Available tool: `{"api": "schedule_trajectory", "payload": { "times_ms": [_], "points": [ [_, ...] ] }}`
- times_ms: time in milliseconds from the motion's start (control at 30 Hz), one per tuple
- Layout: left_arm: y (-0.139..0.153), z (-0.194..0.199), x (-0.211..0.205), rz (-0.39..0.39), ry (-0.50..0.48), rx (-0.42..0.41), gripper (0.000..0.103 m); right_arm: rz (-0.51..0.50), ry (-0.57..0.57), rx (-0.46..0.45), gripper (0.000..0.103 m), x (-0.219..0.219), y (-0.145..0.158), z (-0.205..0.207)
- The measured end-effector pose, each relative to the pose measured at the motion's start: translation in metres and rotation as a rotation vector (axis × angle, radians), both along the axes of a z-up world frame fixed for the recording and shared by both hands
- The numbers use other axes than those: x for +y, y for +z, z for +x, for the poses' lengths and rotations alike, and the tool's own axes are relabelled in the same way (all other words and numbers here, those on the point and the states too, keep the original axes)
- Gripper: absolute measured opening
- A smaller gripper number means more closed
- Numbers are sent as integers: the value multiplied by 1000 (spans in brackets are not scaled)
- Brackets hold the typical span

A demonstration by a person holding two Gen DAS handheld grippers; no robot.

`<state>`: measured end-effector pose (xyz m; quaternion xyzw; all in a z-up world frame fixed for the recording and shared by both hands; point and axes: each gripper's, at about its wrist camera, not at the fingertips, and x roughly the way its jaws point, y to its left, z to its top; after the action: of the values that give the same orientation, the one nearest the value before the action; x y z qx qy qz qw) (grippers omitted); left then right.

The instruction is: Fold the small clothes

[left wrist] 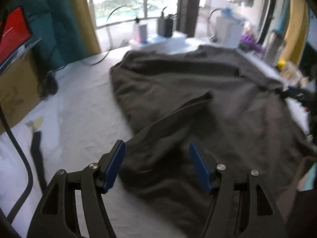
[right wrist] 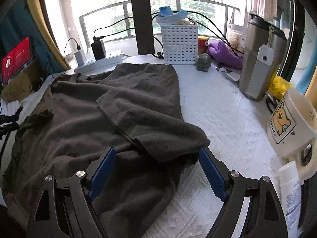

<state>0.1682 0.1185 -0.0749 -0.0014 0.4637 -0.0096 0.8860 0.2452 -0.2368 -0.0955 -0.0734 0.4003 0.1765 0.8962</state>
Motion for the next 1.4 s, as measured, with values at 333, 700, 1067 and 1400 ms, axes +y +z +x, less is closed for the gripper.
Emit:
{"api": "schedule_trajectory", "payload": {
  "times_ms": [333, 700, 1067, 1400],
  "points": [
    [-23, 2, 34, -119, 132, 46, 67, -129, 3, -65, 86, 1, 2, -10],
    [-5, -5, 8, -78, 68, -50, 11, -220, 102, -52, 22, 28, -23, 9],
    [14, -17, -45, -5, -101, -54, 11, -159, 180, -41, 11, 46, -2, -5],
    [22, -42, -44, 3, -145, -65, 13, -116, 234, 29, 11, 63, -13, -25]
  ]
}}
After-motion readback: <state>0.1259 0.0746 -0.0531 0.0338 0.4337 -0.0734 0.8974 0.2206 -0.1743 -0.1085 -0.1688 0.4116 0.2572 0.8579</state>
